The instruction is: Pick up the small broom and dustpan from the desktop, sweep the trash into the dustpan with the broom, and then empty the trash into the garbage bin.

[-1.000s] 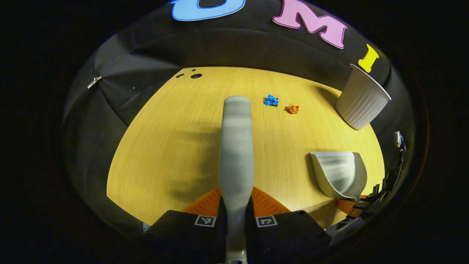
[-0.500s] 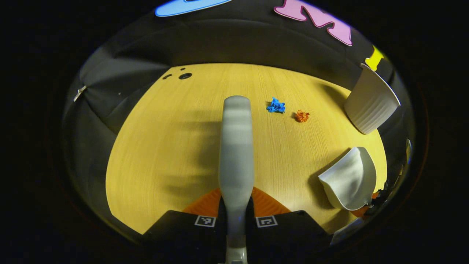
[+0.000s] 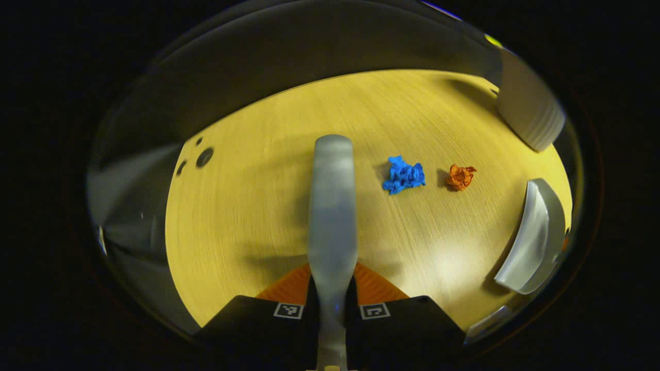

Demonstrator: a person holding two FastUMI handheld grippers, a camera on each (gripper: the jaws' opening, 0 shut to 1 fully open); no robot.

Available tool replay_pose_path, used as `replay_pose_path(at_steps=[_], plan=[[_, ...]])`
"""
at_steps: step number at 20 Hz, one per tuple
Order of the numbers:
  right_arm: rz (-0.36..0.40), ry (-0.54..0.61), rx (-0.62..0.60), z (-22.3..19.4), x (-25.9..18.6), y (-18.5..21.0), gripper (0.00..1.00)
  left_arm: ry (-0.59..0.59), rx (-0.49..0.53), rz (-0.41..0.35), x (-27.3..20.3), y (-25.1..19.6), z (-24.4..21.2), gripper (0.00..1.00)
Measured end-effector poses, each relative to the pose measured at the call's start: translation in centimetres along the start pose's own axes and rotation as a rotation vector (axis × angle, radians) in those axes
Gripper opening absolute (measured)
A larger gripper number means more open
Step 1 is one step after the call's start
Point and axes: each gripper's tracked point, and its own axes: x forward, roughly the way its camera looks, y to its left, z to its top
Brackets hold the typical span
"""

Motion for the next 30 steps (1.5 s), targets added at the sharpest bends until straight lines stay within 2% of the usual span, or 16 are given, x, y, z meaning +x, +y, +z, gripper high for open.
replay_pose_path(at_steps=[4, 8, 9, 11, 14, 15, 17, 18, 19, 22, 23, 24, 26, 27, 28, 30], plan=[[0.015, 0.000, -0.035, 0.2, 0.2, -0.6, 0.36, -0.022, 0.258, -0.057, 0.8, -1.7, 3.8, 0.24], [0.019, -0.003, -0.073, 0.1, 0.1, -1.3, 0.36, -0.032, 0.366, -0.204, -0.9, -5.6, 4.7, 0.25], [0.020, -0.003, -0.079, 0.2, 0.1, -1.3, 0.36, -0.023, 0.388, -0.217, -1.0, -6.4, 4.2, 0.25], [0.022, -0.006, -0.087, 0.6, 0.0, -1.4, 0.36, -0.020, 0.414, -0.262, -1.5, -8.5, 4.0, 0.27], [0.029, 0.002, -0.119, 0.5, 0.4, -1.5, 0.36, 0.003, 0.433, -0.396, -3.4, -13.3, 2.8, 0.26], [0.028, 0.002, -0.136, 0.6, 0.5, -1.5, 0.41, 0.020, 0.434, -0.450, -4.2, -15.0, 2.2, 0.26], [0.024, -0.006, -0.162, 0.8, 0.6, -1.5, 0.36, 0.070, 0.447, -0.551, -5.8, -18.0, 0.5, 0.29], [0.023, -0.011, -0.175, 0.6, 0.4, -1.4, 0.36, 0.090, 0.463, -0.583, -6.5, -19.3, -0.2, 0.23], [0.024, -0.013, -0.184, 0.5, 0.3, -1.5, 0.36, 0.098, 0.476, -0.601, -6.8, -20.0, -0.5, 0.28], [0.021, -0.014, -0.179, 0.3, 0.4, -1.6, 0.36, 0.125, 0.420, -0.690, -8.5, -21.0, -1.4, 0.26], [0.017, -0.018, -0.186, 0.5, 0.4, -1.6, 0.41, 0.147, 0.394, -0.732, -9.5, -21.7, -2.2, 0.25], [0.015, -0.021, -0.188, 0.4, 0.3, -1.6, 0.36, 0.157, 0.391, -0.749, -10.2, -22.2, -2.9, 0.26], [0.015, -0.019, -0.172, 0.1, 0.5, -1.6, 0.36, 0.103, 0.397, -0.682, -9.7, -21.8, -2.7, 0.25], [0.012, -0.015, -0.161, 0.0, 0.3, -1.7, 0.41, 0.067, 0.361, -0.647, -9.8, -21.4, -2.4, 0.25], [0.011, -0.010, -0.147, 0.1, 0.4, -1.6, 0.36, 0.032, 0.297, -0.623, -10.4, -21.3, -2.2, 0.25], [0.013, -0.011, -0.129, 0.6, 0.2, -1.4, 0.36, -0.041, 0.159, -0.580, -12.1, -19.8, -1.7, 0.26]])
